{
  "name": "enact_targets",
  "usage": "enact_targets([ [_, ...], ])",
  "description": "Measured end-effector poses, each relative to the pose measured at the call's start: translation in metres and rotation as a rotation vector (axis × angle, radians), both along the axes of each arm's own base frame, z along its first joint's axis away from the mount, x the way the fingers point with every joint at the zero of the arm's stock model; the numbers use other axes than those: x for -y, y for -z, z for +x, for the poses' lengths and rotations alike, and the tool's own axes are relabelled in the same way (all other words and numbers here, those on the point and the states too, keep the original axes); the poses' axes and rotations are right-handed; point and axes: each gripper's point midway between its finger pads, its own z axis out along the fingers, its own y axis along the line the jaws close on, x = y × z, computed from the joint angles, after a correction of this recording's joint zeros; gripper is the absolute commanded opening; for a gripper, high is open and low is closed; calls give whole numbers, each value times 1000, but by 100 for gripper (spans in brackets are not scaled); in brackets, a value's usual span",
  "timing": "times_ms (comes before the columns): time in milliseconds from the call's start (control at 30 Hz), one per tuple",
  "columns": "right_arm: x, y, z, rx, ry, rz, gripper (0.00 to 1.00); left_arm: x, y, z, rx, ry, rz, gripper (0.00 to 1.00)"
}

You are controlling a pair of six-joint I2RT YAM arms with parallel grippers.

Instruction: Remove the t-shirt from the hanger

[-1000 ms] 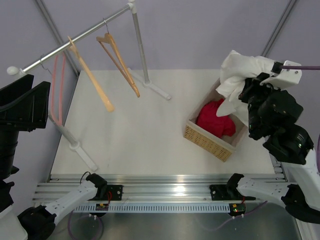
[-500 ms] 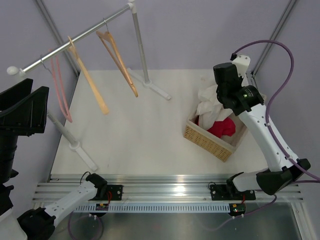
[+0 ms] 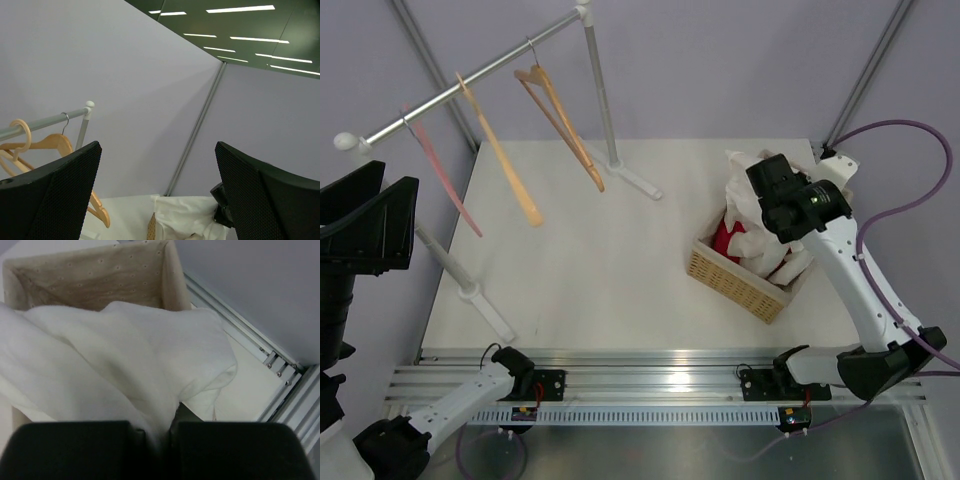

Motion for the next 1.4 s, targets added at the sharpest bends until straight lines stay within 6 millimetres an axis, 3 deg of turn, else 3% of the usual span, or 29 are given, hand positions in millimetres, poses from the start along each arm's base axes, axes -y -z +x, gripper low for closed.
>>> enact_targets([
  [167,3,-51,19,217,110,50,0,2,0,2,-4,1,3,99],
  [300,11,-77,13,307,140,57,0,3,1,5,-10,1,6,99],
  [367,16,-79,6,291,120,28,0,3,1,5,-10,1,6,99],
  [467,14,-61,2,204,32,-11,0,3,1,5,-10,2,6,99],
  [600,-2,-23,19,79,-64,-27,0,4,2,6,-14,2,9,99],
  [733,-35,41,58,-74,-160,-1,0,5,5,8,-24,2,16,99],
  [867,-67,108,82,-216,-254,90,0,7,12,10,-49,1,31,99],
  [1000,-87,147,101,-285,-296,161,0,8,21,13,-78,1,49,99],
  [1100,-97,158,108,-297,-324,203,2,9,26,14,-95,1,59,99],
  [1133,-97,158,108,-296,-325,214,14,9,27,14,-99,0,62,99],
  [1167,-96,156,108,-292,-320,226,48,9,29,15,-104,0,66,99],
  [1200,-93,154,108,-289,-303,233,53,9,29,15,-107,0,68,99],
  [1333,-79,137,104,-276,-245,220,60,7,31,12,-108,-5,78,99],
  [1400,-71,122,99,-252,-212,212,58,5,28,9,-98,-7,75,99],
])
